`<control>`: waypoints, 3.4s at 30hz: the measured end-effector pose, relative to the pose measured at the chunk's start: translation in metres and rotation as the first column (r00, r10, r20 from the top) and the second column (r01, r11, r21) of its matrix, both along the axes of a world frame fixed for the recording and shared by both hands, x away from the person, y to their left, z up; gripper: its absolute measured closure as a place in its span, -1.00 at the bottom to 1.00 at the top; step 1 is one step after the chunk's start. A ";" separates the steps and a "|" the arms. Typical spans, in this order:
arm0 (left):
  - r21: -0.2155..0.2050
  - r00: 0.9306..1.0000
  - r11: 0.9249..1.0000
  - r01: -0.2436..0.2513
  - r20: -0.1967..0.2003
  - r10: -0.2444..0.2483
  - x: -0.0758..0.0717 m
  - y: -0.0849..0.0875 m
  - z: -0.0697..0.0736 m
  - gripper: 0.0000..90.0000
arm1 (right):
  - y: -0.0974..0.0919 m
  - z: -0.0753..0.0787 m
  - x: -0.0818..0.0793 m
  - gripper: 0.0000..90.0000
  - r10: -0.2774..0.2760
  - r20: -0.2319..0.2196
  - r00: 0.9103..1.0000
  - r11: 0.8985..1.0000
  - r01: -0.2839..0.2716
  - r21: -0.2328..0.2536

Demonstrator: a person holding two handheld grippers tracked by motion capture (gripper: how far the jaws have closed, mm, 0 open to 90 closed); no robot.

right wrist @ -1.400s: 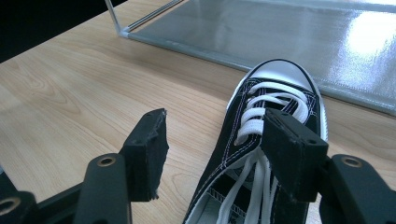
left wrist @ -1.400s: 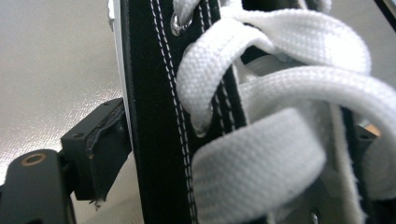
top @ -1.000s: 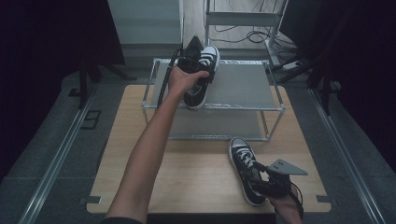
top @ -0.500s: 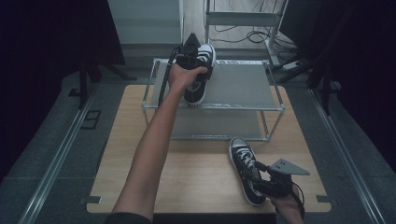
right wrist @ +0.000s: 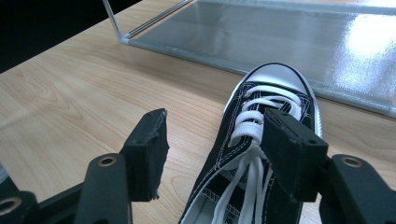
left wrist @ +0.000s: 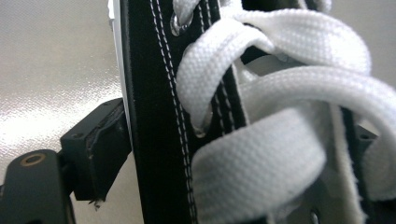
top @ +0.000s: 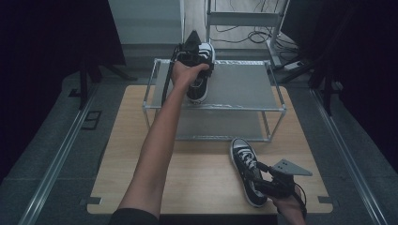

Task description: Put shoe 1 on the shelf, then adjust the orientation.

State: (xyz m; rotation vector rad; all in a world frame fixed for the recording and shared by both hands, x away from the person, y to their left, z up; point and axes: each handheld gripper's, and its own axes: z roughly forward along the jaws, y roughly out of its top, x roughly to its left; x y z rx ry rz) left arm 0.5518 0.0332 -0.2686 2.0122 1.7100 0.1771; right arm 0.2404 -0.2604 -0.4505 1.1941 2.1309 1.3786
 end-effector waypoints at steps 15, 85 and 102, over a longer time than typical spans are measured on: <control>0.024 0.994 0.996 -0.085 -0.060 0.086 0.016 0.006 -0.015 -0.68 | -0.001 -0.001 0.001 -0.09 -0.004 -0.002 1.000 1.000 0.004 -0.002; -0.217 0.907 0.925 0.312 0.357 -0.222 -0.129 0.096 -0.007 -0.62 | 0.016 -0.026 -0.060 1.00 0.040 -0.013 0.999 0.989 -0.041 -0.140; -0.175 0.872 0.909 0.378 0.396 -0.286 -0.175 0.122 -0.043 -0.60 | -0.028 -0.028 -0.047 0.96 -0.027 -0.036 0.999 0.996 0.024 -0.081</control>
